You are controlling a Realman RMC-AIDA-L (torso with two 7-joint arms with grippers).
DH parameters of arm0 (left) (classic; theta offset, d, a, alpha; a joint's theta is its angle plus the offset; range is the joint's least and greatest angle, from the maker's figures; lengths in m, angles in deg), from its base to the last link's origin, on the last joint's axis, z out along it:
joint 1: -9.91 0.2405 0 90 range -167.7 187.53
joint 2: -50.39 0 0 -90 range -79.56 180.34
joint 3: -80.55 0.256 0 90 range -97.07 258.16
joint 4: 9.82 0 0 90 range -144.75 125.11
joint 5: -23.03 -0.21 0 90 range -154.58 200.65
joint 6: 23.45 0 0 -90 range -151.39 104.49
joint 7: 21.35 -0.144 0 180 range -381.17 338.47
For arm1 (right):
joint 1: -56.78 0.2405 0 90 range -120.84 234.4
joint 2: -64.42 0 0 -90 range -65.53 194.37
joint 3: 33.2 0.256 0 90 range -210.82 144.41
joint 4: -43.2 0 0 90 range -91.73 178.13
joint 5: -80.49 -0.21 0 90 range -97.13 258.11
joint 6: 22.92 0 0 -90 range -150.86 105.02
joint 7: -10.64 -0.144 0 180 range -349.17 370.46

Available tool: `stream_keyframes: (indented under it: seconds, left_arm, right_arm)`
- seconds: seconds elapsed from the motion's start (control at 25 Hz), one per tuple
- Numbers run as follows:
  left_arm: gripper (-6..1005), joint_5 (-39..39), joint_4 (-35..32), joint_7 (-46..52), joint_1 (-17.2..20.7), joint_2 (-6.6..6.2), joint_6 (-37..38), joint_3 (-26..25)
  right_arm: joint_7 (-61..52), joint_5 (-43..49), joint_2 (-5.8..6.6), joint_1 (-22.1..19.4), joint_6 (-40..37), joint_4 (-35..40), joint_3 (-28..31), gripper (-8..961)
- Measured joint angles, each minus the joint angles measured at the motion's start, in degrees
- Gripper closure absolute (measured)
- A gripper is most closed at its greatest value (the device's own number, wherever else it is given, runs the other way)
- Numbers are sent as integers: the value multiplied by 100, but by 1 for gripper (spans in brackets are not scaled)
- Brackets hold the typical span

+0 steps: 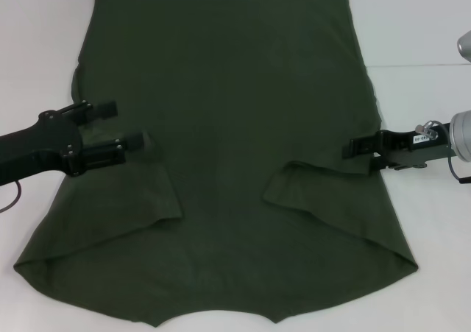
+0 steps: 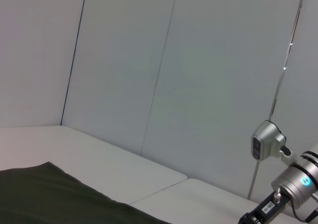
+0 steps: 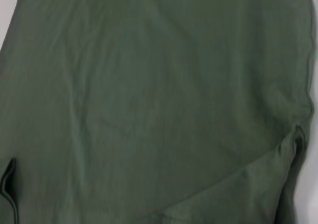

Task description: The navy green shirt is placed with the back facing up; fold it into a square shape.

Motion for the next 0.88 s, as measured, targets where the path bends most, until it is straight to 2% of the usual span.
stream_keyframes:
  seconds: [0.24, 0.88]
  left_arm:
    - [83, 14, 0, 0, 2, -3, 1, 8]
    - [83, 29, 0, 0, -11, -21, 8, -16]
  right_arm:
    - [79, -6, -94, -8, 86, -10, 39, 145]
    - [141, -170, -239, 3, 390, -9, 130, 145]
